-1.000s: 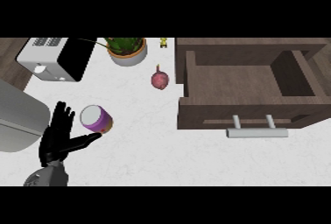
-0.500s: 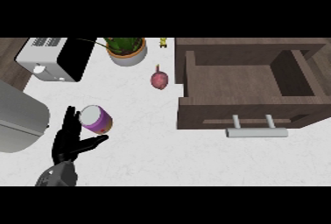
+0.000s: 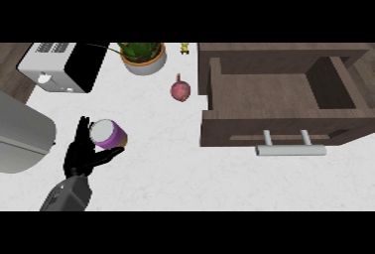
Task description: Pick up the can, place it into the drawer and close the drawer
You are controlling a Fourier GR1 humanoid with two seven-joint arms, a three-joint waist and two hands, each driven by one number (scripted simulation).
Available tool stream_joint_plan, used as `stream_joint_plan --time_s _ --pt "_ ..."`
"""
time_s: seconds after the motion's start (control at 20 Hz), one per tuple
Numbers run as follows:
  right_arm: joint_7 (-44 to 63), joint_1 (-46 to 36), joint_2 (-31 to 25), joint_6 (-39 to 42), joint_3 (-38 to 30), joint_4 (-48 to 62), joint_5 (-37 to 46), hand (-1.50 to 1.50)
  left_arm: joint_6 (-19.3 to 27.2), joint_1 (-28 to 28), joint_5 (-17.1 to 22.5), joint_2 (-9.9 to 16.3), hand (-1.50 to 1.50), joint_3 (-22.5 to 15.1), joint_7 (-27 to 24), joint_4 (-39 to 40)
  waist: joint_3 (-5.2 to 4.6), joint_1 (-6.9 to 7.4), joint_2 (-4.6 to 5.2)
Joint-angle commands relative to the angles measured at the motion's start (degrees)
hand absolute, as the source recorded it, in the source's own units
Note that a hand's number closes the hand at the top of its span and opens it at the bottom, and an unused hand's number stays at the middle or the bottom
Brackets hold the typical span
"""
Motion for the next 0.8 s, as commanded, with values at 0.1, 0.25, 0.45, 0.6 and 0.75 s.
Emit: stream_joint_plan --time_s 0.1,0.25,0.45,0.6,0.75 --pt "2.86 -1.56 0.12 -1.12 0.02 -0.65 -1.11 -1.50 -1.29 -5.17 2.28 -0.98 1.50 0.68 -0.80 4.72 -0.01 0.03 0.00" --pt "0.61 2.36 1.14 -0.03 1.90 -1.44 -1.34 -1.50 -6.12 -9.52 3.28 1.19 1.50 1.40 1.15 9.03 -0.03 -0.67 0.09" --pt "3.68 -0.22 -2.07 0.49 -2.24 0.53 -5.74 -1.50 -7.87 -9.38 2.87 1.55 1.50 0.03 -1.05 6.63 0.01 -0.11 -0.07" --pt "2.95 0.14 -0.18 0.71 -1.84 -1.05 -3.38 -1.50 -8.05 -10.15 1.47 -1.49 1.50 -1.64 -5.23 8.72 -0.01 -0.22 0.01" --pt "4.92 0.76 -1.65 -1.17 -2.40 -2.56 -6.37 -1.50 -10.56 -5.50 2.04 -1.95 1.50 -3.39 -4.54 1.69 0.03 0.32 -0.20"
